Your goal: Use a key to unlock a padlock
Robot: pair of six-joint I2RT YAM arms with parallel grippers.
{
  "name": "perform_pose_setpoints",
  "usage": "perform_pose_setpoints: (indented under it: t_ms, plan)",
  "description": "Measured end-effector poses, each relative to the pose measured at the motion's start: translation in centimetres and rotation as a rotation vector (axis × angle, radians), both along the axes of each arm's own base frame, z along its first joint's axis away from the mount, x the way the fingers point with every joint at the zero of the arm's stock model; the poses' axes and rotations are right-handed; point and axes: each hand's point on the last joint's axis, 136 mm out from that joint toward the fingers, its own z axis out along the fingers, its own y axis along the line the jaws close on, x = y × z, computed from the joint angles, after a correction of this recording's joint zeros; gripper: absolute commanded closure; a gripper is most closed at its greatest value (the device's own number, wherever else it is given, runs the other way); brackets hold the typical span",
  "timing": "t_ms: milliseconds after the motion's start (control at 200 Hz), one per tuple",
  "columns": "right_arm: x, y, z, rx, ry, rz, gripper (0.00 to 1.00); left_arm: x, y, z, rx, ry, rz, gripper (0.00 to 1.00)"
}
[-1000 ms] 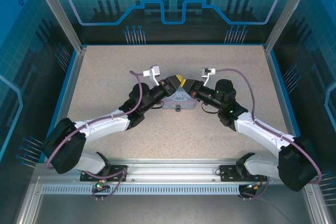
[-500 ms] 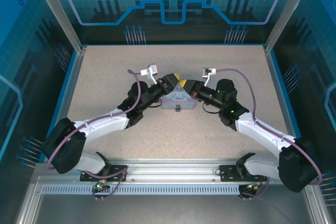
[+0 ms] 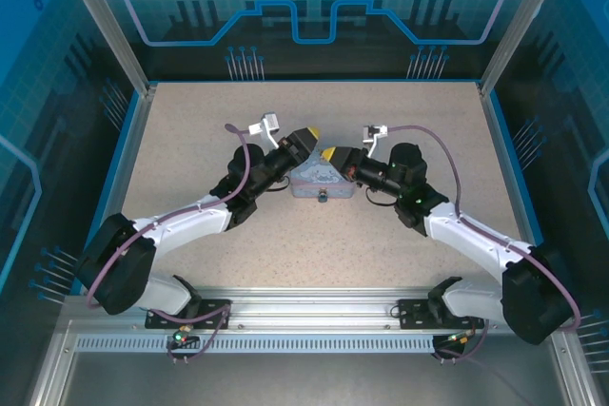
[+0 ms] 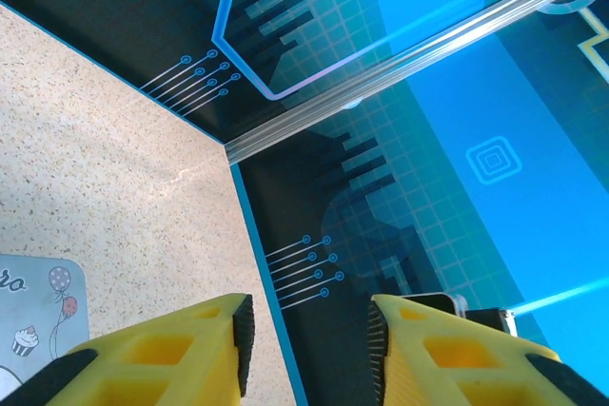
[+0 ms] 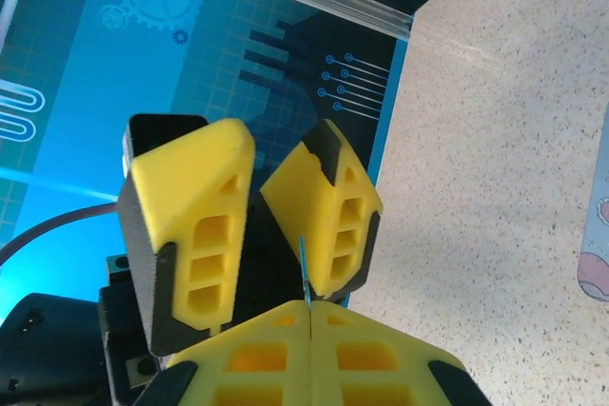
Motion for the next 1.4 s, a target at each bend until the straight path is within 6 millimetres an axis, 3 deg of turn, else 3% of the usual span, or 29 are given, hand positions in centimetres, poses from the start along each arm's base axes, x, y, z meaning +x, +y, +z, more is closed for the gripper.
perform_pose_setpoints:
  t_ms: [955,1316,1401]
  plan:
    - [0.1,0.4,-0.4,0.011,0.016,0.016,1.00,-0.3,-0.2,-0.9,0.003,0.023,-0.046,0.64]
    - [0.3,0.5,-0.7,0.010,0.024,0.016,1.00,-0.4,-0.7,-1.6,-0.001,0.045,-0.072,0.83]
    - [0.3,0.5,-0.7,0.010,0.025,0.016,1.00,-0.4,-0.7,-1.5,-0.007,0.047,-0.073,0.93]
